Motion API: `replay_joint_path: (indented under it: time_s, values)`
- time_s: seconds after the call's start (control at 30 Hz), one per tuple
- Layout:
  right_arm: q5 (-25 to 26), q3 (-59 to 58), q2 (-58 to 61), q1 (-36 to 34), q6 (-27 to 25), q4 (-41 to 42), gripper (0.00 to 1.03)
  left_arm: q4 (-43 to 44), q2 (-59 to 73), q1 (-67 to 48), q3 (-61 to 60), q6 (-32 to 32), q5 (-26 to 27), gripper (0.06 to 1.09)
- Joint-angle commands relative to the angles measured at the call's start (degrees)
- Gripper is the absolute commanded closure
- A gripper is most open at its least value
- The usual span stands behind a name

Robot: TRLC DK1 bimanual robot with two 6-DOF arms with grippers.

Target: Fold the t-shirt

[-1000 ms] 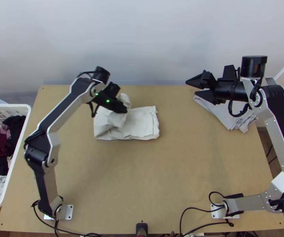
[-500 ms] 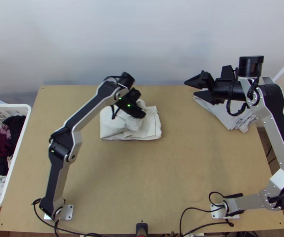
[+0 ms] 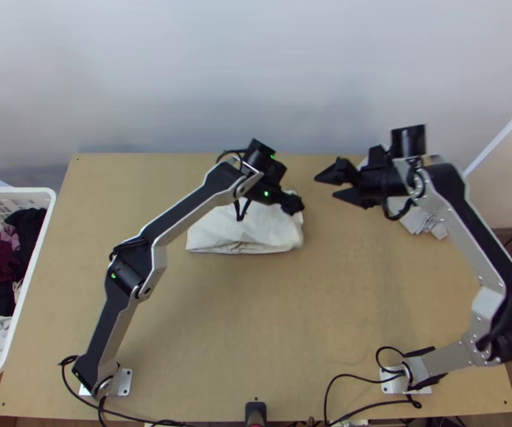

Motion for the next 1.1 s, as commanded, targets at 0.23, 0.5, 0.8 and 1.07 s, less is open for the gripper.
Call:
replay_joint_path:
  time_s: [0.23, 0.5, 0.8, 1.07]
  values:
    - [0.7, -5.51, 8.34, 3.51, -2.28, 4.95, 0.04, -0.49, -11.09, 6.95, 1.46, -2.94, 0.88, 0.1]
    - [0.7, -7.26, 14.58, 5.88, -4.56, 9.43, 0.04, -4.44, -17.6, 12.84, 0.4, -1.97, 0.27, 0.1]
    - [5.36, -5.33, 21.62, 8.96, -6.06, 12.51, 0.04, -6.73, -20.5, 16.18, -1.27, -0.48, -1.75, 0.1]
    - [5.18, -2.69, 27.07, 8.34, -6.32, 14.18, 0.04, -7.69, -21.73, 18.46, -2.15, 0.49, -2.98, 0.1]
